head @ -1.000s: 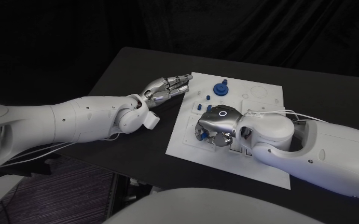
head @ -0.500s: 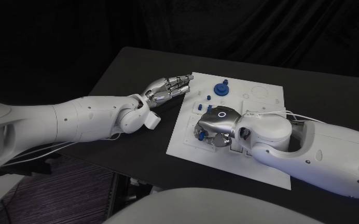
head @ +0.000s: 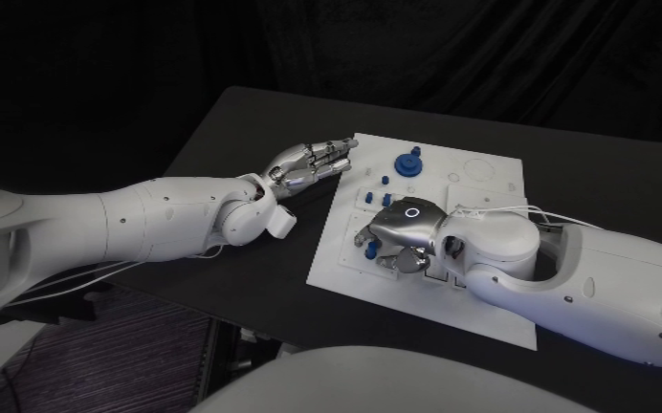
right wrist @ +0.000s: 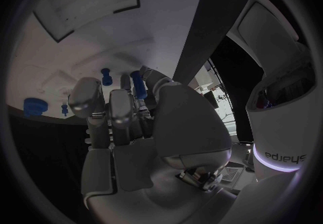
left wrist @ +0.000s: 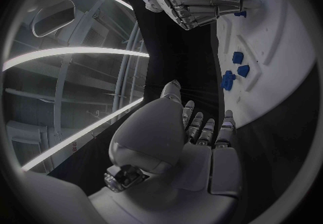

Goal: Assemble the parts on the task board

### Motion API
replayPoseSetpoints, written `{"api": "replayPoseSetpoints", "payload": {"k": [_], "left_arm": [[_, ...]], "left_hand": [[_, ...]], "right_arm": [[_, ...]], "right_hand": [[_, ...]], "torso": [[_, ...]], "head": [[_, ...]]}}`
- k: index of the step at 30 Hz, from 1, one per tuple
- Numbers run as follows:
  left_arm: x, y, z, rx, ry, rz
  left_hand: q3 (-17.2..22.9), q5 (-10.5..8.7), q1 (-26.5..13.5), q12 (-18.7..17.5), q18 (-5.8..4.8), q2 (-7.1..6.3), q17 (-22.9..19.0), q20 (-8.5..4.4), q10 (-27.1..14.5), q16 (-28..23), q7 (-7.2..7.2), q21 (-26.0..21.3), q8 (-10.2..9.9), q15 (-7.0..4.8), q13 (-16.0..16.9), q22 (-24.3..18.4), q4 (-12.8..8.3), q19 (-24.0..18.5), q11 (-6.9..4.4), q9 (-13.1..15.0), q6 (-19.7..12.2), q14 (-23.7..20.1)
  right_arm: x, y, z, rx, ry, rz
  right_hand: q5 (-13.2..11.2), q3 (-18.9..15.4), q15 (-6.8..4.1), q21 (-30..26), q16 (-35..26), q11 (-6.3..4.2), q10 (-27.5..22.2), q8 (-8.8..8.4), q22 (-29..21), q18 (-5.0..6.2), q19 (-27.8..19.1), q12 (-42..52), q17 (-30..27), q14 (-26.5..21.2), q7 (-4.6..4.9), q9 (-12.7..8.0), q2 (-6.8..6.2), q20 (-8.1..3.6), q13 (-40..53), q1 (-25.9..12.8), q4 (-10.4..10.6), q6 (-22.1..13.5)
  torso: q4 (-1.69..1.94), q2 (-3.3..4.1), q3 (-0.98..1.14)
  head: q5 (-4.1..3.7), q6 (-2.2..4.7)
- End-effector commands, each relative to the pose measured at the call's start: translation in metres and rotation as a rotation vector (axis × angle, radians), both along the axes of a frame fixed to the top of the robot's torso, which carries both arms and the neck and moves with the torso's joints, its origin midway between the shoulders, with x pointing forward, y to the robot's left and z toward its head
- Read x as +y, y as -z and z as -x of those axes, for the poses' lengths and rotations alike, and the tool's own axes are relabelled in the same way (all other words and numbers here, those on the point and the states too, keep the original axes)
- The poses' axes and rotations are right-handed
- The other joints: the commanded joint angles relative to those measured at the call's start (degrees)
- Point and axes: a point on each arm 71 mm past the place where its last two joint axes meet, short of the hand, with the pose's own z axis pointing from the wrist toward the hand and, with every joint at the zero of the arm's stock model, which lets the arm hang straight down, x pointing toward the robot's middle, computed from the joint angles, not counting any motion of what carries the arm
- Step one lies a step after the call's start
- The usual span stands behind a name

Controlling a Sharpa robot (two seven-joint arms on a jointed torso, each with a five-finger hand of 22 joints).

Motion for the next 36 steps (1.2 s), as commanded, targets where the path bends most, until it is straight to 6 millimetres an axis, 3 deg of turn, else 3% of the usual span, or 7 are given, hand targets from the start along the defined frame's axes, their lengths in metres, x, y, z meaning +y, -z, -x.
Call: {"api": "replayPoseSetpoints", "payload": {"k": [1, 8, 15, 21, 27, 32, 36], "left_arm": [[-0.001, -0.004, 0.001, -0.051, 0.004, 0.052], [-0.001, -0.003, 0.001, -0.051, 0.003, 0.051], [0.0, -0.003, 0.002, -0.061, -0.012, 0.046], [0.001, -0.006, 0.006, -0.093, -0.055, 0.031], [0.003, -0.011, 0.009, -0.125, -0.089, 0.021], [0.0, -0.013, 0.011, -0.142, -0.095, 0.026], [-0.007, -0.014, 0.01, -0.155, -0.09, 0.035]], "left_hand": [[0.2, 0.12, 0.2, -0.2, 0.63, 0.38, 0.0, -0.42, 0.2, -0.2, 0.21, 0.1, 0.0, -0.27, 0.0, -0.1, -0.2, 0.0, 0.27, -0.1, -0.4, -0.1], [0.2, 0.12, 0.2, -0.2, 0.63, 0.38, 0.0, -0.42, 0.2, -0.2, 0.21, 0.1, 0.0, -0.27, 0.0, -0.1, -0.2, 0.0, 0.27, -0.1, -0.4, -0.1], [0.1, 0.09, 0.1, -0.1, 0.64, 0.36, -0.1, -0.6, 0.2, -0.3, 0.33, 0.0, 0.0, -0.65, 0.0, -0.5, -0.1, -0.2, 0.26, 0.0, -0.1, -0.2], [-1.4, -0.71, -2.1, 1.2, 0.71, -0.12, -0.2, -3.29, 0.8, -0.4, 0.66, -0.4, 0.1, -2.87, 0.2, -2.1, 1.8, -1.2, -0.14, 0.0, 0.5, -0.5], [-2.8, -2.51, -5.2, 0.9, 0.47, 0.72, -0.2, -5.01, 0.2, -0.4, -2.16, -1.8, -0.8, -4.42, 0.1, -10.2, 1.9, -4.4, -0.97, -0.9, -6.4, -0.5], [-3.2, -3.52, -5.8, 0.5, 0.51, 1.12, -0.2, -4.58, -0.2, -0.4, -7.47, -2.0, -1.5, -4.42, 0.0, -11.6, 1.9, -4.8, -0.52, -1.5, -13.8, -0.5], [-3.2, -3.57, -5.7, -0.4, 0.52, 1.21, -0.2, -4.67, -0.9, -0.4, -9.05, -2.0, -1.6, -5.08, -0.1, -11.8, 1.9, -4.9, -1.6, -1.7, -15.3, -0.5]], "right_arm": [[-0.001, 0.001, 0.0, -0.012, 0.008, 0.0], [-0.006, -0.004, -0.002, -0.042, 0.026, -0.066], [-0.023, -0.023, -0.004, -0.087, 0.06, -0.203], [-0.054, -0.06, -0.011, -0.086, 0.167, -0.307], [-0.1, -0.088, -0.022, -0.133, 0.28, -0.308], [-0.13, -0.096, -0.028, -0.16, 0.362, -0.317], [-0.157, -0.094, -0.033, -0.135, 0.462, -0.301]], "right_hand": [[-0.7, -0.8, 0.4, -1.8, -1.0, 0.18, -1.5, -0.07, 6.9, 0.69, -0.7, -0.6, -1.1, -0.6, -0.24, -0.8, -0.2, 0.31, -0.1, -0.7, 0.2, -1.2], [-1.4, -2.8, 1.27, -3.6, -1.4, 1.22, -6.8, 0.04, 6.5, 0.95, -1.4, -1.8, -2.0, -1.4, -0.5, -2.5, 0.01, 1.01, -0.7, -0.8, 0.4, -2.1], [-1.4, -5.9, 1.22, -4.4, -1.4, 2.86, -17.8, -0.34, 6.4, 1.09, -1.8, -5.6, -2.6, -2.0, -1.25, -7.6, -0.48, 1.21, -4.7, 0.3, 1.7, -9.5], [-1.0, -7.3, 1.73, -4.6, -0.9, 3.46, -20.9, 0.26, 6.5, 1.02, -1.6, -5.8, -2.4, -1.9, 0.35, -8.1, -1.35, 1.51, -7.3, 3.3, 5.6, -6.4], [-1.2, -7.1, 1.67, -4.4, -0.9, 3.38, -20.3, 0.1, 6.5, 1.05, -1.5, -4.9, -2.6, -2.0, 0.82, -8.8, -0.54, 1.58, -8.0, 4.6, 6.5, -6.5], [-0.7, -7.0, 0.93, -2.2, 0.1, 2.54, -16.9, 0.58, 7.1, 0.7, -0.4, -2.3, -1.3, -1.1, 1.77, -8.8, 0.69, 1.01, -8.5, 5.4, 5.9, -3.4], [0.1, -6.9, 0.56, 2.4, 2.5, 0.26, -2.5, 3.82, 8.2, -0.05, 1.9, 6.7, 2.2, 1.2, 4.84, -7.4, 1.87, 0.75, -6.0, 4.8, 6.0, 5.9]], "torso": [[-0.04, 0.03, 0.01], [0.01, 0.07, 0.07], [-0.08, 0.01, 0.06], [-0.1, -0.03, 0.13], [-0.1, -0.29, 0.14], [-0.16, -0.47, 0.18], [-0.28, -1.3, 0.25]], "head": [[-0.11, -0.01], [-0.18, -0.01], [-0.42, -0.01], [-1.68, -0.01], [-2.98, -0.01], [-4.55, -0.01], [-6.08, -0.01]]}}
